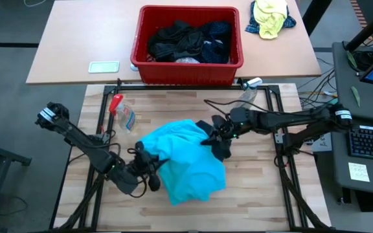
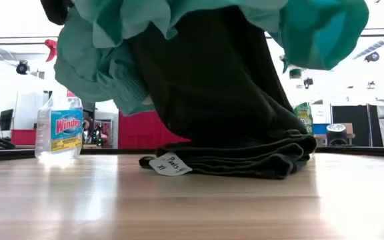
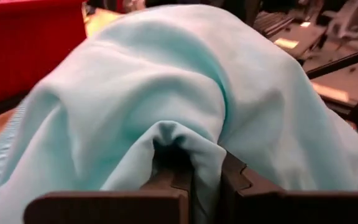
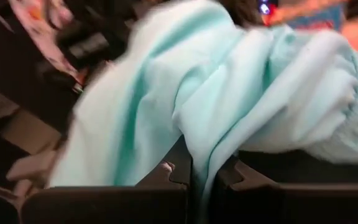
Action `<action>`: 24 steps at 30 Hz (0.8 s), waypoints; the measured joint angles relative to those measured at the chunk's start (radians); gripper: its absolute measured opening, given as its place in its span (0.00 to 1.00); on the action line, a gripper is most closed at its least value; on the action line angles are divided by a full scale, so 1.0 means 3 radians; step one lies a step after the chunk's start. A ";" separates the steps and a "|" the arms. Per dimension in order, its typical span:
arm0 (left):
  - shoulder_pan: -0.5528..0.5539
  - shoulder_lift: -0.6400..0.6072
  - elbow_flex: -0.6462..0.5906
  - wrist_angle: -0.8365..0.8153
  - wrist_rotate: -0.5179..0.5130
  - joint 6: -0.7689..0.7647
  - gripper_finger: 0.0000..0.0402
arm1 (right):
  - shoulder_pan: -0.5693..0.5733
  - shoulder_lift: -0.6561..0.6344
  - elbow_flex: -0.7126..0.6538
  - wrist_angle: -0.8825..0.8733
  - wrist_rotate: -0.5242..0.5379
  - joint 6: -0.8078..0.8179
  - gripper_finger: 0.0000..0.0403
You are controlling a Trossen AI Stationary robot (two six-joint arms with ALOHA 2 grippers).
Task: Fold Laundry from Bin
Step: Fold the light blue shorts
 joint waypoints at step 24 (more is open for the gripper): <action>-0.0044 0.0456 0.0516 -0.1478 0.0956 -0.1632 0.21 | 0.0411 0.0773 -0.0006 0.0095 -0.0340 0.0003 0.02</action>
